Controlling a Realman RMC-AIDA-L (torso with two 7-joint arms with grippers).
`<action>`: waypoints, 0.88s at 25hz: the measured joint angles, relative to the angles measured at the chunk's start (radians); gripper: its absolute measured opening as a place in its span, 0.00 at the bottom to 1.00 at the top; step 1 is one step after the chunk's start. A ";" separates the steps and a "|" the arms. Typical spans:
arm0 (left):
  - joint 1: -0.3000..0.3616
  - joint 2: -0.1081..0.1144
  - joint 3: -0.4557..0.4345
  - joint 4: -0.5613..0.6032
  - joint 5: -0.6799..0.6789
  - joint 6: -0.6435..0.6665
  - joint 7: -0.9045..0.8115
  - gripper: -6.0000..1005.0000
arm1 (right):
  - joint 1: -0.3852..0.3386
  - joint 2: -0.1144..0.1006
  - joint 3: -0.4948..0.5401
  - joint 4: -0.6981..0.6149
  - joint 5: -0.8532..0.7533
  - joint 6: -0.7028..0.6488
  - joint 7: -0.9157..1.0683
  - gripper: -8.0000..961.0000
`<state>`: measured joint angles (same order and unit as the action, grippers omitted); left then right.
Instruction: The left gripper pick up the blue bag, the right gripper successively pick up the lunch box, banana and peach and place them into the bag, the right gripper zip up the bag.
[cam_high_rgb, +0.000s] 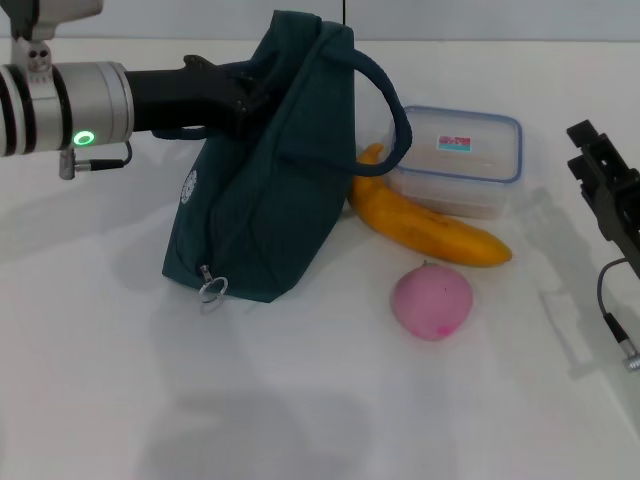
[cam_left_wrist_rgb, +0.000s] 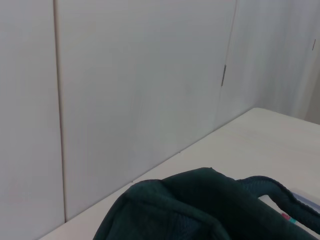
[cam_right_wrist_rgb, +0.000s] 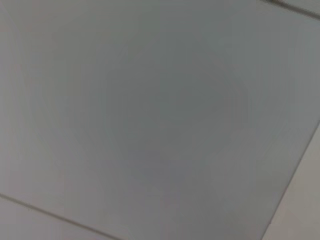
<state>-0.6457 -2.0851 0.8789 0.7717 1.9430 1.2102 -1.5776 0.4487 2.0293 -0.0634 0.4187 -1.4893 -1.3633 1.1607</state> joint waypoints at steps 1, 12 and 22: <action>-0.001 0.000 0.000 0.000 0.002 0.000 0.000 0.04 | -0.003 0.000 0.005 0.003 0.000 0.002 0.000 0.59; 0.008 -0.002 0.016 0.011 -0.015 0.002 0.049 0.04 | 0.019 0.000 0.028 0.007 -0.005 0.120 0.122 0.58; 0.023 -0.002 0.030 0.005 -0.051 0.003 0.093 0.04 | 0.095 0.000 0.069 0.031 -0.022 0.239 0.182 0.57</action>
<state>-0.6230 -2.0872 0.9087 0.7764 1.8917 1.2134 -1.4846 0.5436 2.0293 0.0058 0.4501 -1.5116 -1.1238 1.3424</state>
